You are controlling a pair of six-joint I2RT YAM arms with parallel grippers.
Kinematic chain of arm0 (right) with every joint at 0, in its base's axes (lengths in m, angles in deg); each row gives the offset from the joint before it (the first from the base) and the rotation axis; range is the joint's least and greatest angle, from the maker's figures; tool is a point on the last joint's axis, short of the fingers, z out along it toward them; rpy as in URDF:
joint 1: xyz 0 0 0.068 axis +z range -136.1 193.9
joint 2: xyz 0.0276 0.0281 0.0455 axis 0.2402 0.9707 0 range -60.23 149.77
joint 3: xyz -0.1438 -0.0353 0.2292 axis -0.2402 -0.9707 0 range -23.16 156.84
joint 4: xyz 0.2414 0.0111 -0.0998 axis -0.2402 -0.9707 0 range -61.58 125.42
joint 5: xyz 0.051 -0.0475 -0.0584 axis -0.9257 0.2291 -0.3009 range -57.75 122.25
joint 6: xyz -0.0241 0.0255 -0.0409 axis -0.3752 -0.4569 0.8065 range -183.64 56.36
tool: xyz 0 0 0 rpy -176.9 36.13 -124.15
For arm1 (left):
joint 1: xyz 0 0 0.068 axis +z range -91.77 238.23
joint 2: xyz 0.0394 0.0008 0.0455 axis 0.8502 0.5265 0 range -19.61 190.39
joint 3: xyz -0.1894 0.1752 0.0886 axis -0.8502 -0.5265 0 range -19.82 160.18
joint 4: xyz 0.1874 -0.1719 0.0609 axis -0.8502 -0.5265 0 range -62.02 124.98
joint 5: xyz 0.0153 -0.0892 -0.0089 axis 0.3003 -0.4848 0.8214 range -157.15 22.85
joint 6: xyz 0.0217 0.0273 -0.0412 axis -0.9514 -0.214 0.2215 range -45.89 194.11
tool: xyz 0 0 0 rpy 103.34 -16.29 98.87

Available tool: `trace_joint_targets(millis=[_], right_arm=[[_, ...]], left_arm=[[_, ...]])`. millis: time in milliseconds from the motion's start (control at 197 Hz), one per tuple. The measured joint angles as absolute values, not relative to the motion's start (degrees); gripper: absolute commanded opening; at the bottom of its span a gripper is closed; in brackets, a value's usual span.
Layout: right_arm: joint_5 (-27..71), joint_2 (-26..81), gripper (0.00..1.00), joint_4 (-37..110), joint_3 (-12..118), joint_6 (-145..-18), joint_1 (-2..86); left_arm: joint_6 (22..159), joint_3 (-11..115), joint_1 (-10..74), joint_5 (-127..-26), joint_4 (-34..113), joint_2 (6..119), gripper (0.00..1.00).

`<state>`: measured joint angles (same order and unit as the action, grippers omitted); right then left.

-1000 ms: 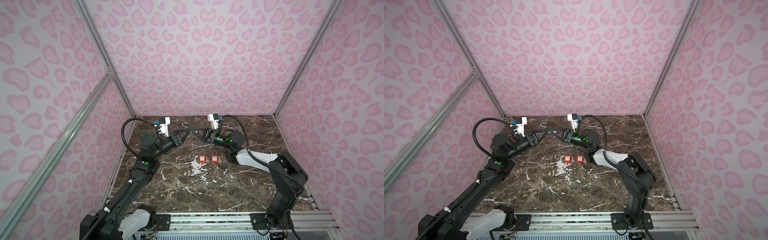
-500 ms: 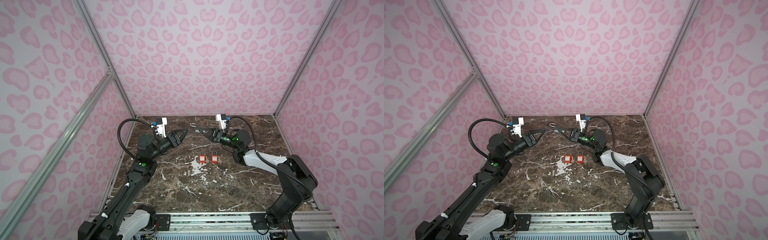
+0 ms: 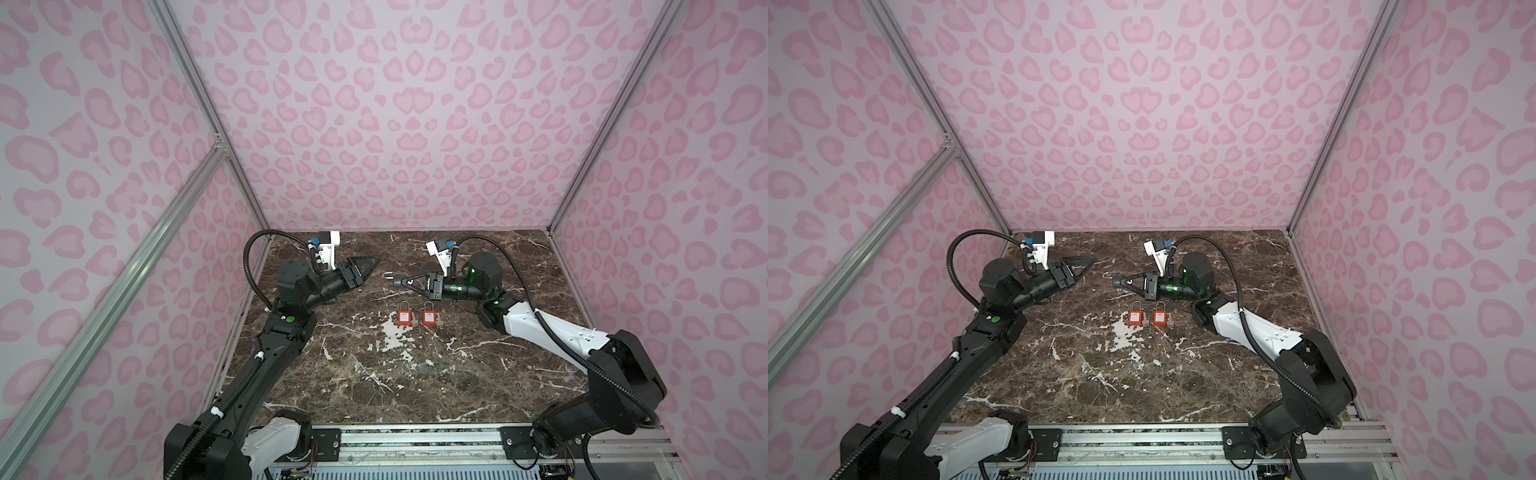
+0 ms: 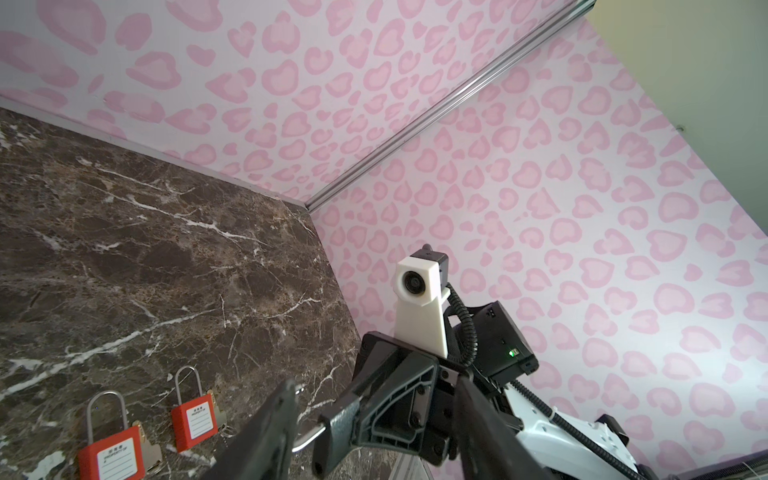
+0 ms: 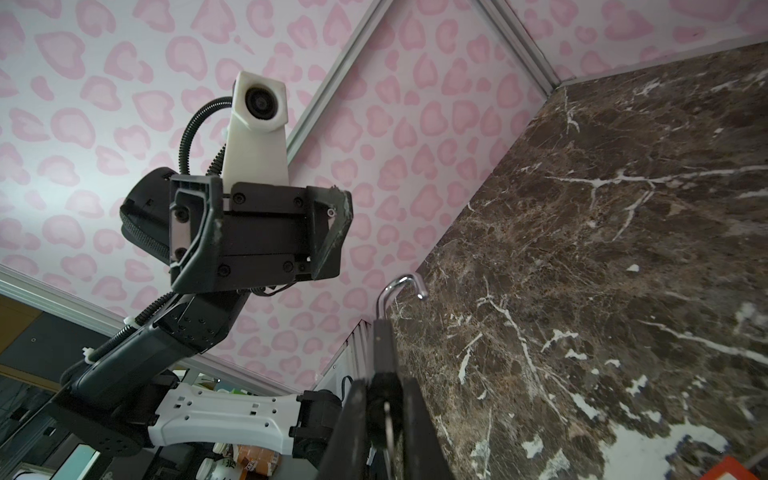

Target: Lock with the key

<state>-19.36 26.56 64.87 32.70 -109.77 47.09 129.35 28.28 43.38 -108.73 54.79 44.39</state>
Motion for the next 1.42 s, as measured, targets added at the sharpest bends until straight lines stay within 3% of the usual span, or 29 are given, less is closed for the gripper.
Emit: trace_joint_targets(millis=[1064, 1236, 1419], right_arm=[[-21.96, 28.72, 0.05, 71.63, 34.79, -115.52, 46.48], [-21.77, 28.92, 0.05, 73.96, 34.53, -117.09, 45.93], [-21.72, 28.94, 0.05, 75.32, 34.27, -118.10, 45.67]], left_arm=[[129.37, 28.12, 41.94, -111.88, 54.55, 46.80, 0.60], [129.28, 28.06, 41.94, -111.90, 54.35, 46.69, 0.53], [129.22, 28.04, 41.91, -111.90, 54.33, 46.69, 0.32]])
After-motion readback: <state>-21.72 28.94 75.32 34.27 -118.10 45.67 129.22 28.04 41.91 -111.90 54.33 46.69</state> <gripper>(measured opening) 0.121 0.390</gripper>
